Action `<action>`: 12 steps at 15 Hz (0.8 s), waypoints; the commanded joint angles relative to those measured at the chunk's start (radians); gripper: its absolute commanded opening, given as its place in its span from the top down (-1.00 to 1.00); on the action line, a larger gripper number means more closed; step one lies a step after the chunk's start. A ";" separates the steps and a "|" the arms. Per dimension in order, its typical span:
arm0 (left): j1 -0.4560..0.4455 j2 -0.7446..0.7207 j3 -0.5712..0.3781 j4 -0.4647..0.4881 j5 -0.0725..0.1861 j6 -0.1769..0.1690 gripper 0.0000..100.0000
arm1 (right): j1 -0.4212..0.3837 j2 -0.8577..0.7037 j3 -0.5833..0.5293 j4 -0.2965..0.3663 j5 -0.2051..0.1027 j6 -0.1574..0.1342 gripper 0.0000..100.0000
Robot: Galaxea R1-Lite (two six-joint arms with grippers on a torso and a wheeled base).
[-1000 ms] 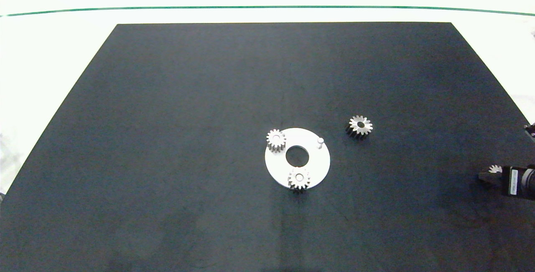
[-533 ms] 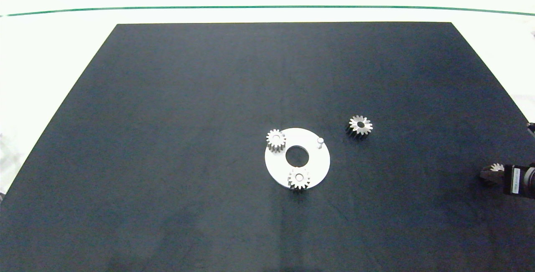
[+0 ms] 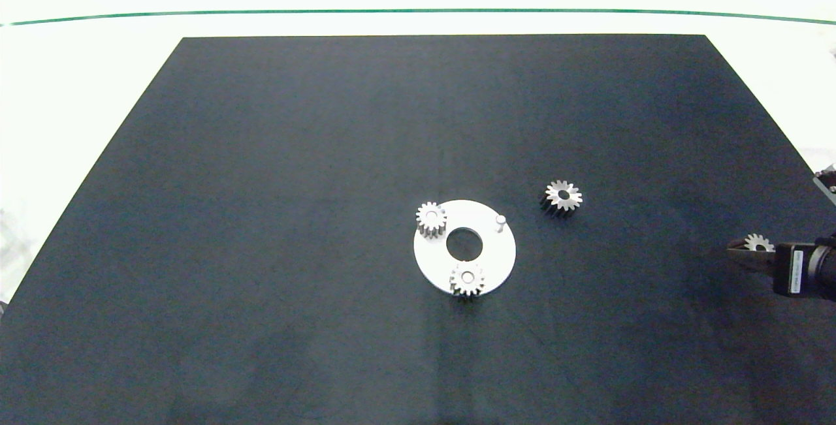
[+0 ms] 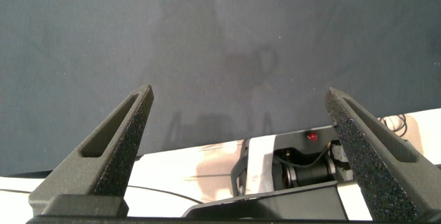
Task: Remove an incorrectly installed larger gear and replace it with the correct smaller gear
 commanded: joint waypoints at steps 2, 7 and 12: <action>0.000 -0.006 0.000 0.008 0.000 0.001 -1.00 | 0.193 -0.114 -0.062 0.112 0.000 -0.008 0.62; 0.000 -0.014 0.012 0.008 0.000 0.001 -1.00 | 0.326 -0.079 -0.222 0.263 -0.046 -0.027 0.62; 0.000 -0.022 0.022 0.008 0.000 0.001 -1.00 | 0.465 0.007 -0.257 0.256 -0.124 -0.068 0.62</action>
